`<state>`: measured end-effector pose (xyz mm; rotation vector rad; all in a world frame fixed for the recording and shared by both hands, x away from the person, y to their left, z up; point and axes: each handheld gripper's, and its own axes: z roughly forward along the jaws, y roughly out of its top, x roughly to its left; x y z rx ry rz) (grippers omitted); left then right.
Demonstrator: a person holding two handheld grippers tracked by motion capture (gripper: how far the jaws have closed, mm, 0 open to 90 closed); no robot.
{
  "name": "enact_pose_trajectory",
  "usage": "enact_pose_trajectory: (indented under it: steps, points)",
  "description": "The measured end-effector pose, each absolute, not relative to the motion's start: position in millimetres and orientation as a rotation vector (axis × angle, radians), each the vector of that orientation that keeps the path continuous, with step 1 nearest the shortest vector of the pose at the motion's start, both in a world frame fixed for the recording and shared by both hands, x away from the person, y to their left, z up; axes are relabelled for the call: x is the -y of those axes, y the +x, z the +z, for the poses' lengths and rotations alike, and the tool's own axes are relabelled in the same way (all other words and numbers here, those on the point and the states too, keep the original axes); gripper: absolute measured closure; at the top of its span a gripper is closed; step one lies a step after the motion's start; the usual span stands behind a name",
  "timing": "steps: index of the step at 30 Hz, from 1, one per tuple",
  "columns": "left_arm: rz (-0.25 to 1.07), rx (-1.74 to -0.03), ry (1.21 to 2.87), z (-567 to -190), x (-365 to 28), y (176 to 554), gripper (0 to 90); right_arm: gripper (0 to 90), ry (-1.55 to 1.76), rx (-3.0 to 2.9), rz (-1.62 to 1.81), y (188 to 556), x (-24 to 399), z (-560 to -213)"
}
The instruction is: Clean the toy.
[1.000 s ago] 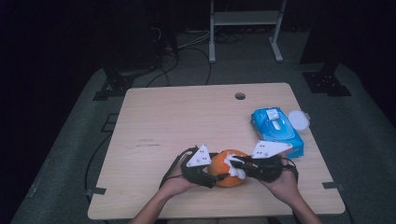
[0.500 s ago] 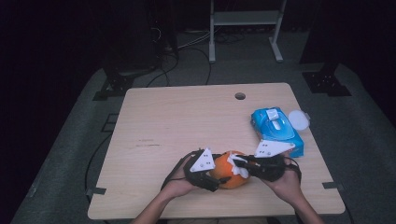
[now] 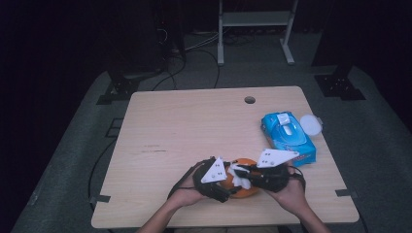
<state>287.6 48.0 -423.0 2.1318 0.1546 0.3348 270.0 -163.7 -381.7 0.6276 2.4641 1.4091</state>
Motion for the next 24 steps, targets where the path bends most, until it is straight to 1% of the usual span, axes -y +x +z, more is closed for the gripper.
enact_pose_trajectory:
  steps: [3, 9, 10, 12, 13, 15, 19, 24]
  points:
    - [0.3, -0.175, 2.135, -423, -53, 291, 21.9, 79.9, 0.599, -2.468, 1.367, 269, 160, -381]
    - [0.218, -0.228, 2.1, -431, -67, 302, 21.7, 79.8, 0.758, -2.436, 1.337, 285, 194, -387]
    - [0.205, -0.241, 2.091, -431, -66, 303, 19.9, 79.8, 0.767, -2.44, 1.347, 286, 195, -389]
    - [0.194, -0.269, 2.083, -429, -63, 303, 13.4, 79.8, 0.745, -2.441, 1.315, 284, 190, -390]
    - [0.191, -0.283, 2.078, -428, -62, 303, 12.3, 79.7, 0.729, -2.44, 1.305, 283, 186, -390]
    - [0.203, -0.284, 2.085, -429, -62, 303, 12.7, 79.8, 0.713, -2.433, 1.298, 281, 180, -389]
    - [0.206, -0.261, 2.107, -429, -67, 304, 20.2, 79.7, 0.708, -2.447, 1.327, 279, 179, -388]
    - [0.186, -0.29, 2.097, -433, -74, 309, 21.2, 79.7, 0.717, -2.427, 1.269, 282, 190, -387]
